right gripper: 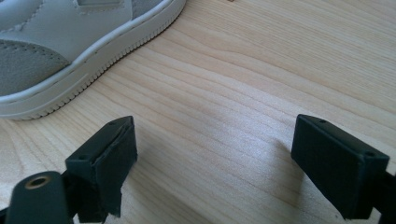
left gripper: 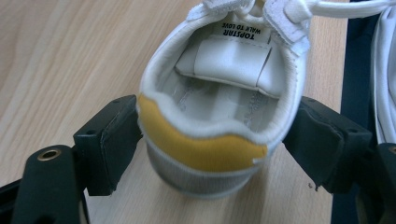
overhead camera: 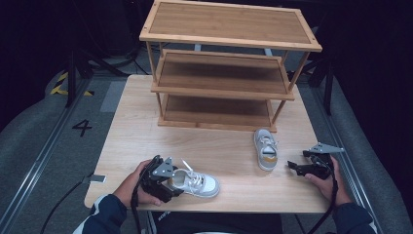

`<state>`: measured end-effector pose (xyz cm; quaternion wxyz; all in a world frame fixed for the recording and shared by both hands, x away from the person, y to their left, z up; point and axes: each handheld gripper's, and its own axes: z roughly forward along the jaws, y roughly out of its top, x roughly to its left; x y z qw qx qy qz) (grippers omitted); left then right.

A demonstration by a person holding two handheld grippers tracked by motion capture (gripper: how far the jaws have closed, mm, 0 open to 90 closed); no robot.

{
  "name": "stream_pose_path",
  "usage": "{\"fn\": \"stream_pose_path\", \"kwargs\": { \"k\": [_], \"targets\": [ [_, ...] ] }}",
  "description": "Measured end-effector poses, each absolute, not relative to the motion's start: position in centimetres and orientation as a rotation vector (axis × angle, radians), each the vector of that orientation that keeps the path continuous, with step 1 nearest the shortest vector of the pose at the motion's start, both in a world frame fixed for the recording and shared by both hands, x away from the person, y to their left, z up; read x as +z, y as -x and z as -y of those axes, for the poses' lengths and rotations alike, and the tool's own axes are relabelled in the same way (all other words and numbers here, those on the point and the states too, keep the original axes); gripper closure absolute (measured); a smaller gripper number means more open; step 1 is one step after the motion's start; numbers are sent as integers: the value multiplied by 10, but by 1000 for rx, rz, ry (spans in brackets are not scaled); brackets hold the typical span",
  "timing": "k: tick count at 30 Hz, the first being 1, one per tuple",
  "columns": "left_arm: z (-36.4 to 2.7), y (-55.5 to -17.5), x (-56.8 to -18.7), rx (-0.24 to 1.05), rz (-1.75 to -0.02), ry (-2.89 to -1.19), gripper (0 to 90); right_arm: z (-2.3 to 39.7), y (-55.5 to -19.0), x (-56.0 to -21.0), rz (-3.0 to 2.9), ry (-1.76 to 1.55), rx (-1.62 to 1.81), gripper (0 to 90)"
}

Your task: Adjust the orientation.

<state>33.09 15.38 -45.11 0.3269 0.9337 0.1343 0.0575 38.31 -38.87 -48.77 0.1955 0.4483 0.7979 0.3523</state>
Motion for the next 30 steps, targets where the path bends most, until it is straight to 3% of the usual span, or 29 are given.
{"fn": "stream_pose_path", "kwargs": {
  "k": [12, 21, 30],
  "targets": [
    [-146, -334, -454, 188, -361, -2453, 247, 389, -383, -488, -2236, -1256, 987, 146],
    [-150, -346, -455, 282, -583, -2406, 252, 389, -383, -488, -2236, -1256, 987, 146],
    [-162, -346, -457, 236, -656, -2386, 269, 389, -383, -488, -2236, -1256, 987, 146]
  ]
}}
